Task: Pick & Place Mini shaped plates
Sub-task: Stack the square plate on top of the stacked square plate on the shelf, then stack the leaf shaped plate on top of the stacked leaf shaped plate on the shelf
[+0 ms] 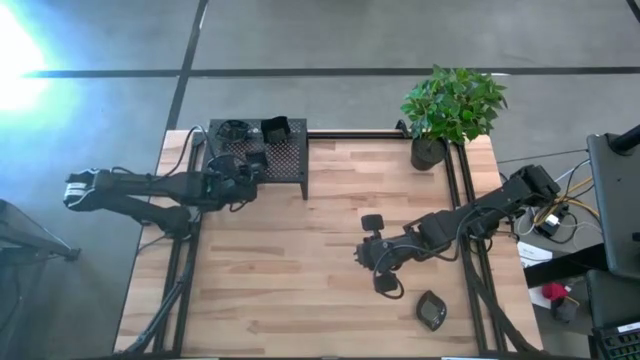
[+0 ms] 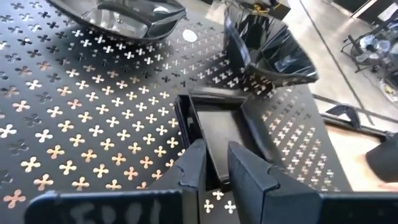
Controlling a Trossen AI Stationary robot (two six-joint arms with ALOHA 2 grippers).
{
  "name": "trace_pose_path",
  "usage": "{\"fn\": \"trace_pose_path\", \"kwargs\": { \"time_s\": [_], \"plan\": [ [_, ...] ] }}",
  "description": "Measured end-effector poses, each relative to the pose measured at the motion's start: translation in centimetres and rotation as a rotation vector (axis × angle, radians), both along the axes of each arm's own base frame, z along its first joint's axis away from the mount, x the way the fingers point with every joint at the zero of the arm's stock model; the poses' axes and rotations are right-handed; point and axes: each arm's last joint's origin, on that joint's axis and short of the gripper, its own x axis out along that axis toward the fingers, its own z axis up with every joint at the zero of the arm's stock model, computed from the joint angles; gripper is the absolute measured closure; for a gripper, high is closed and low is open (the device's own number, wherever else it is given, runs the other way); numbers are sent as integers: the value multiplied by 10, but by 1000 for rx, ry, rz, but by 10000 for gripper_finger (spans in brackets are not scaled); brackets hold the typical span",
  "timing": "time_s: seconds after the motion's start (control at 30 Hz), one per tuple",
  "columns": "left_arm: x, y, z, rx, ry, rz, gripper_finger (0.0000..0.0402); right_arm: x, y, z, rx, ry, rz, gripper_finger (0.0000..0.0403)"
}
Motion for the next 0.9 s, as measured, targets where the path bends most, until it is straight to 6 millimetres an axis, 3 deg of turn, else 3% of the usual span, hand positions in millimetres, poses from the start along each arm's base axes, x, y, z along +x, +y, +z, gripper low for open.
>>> {"fn": "trace_pose_path", "kwargs": {
  "time_s": [0.33, 0.63, 0.9],
  "plan": [
    [-7, 0, 12, 33, -6, -21, 342, 0, 0, 0, 0, 0, 0, 346],
    [-9, 0, 17, 98, 112, -94, 342, 0, 0, 0, 0, 1, 0, 346],
    [-9, -4, 40, 241, 374, -336, 342, -15, 4, 9, 48, 18, -32, 346]
  ]
}}
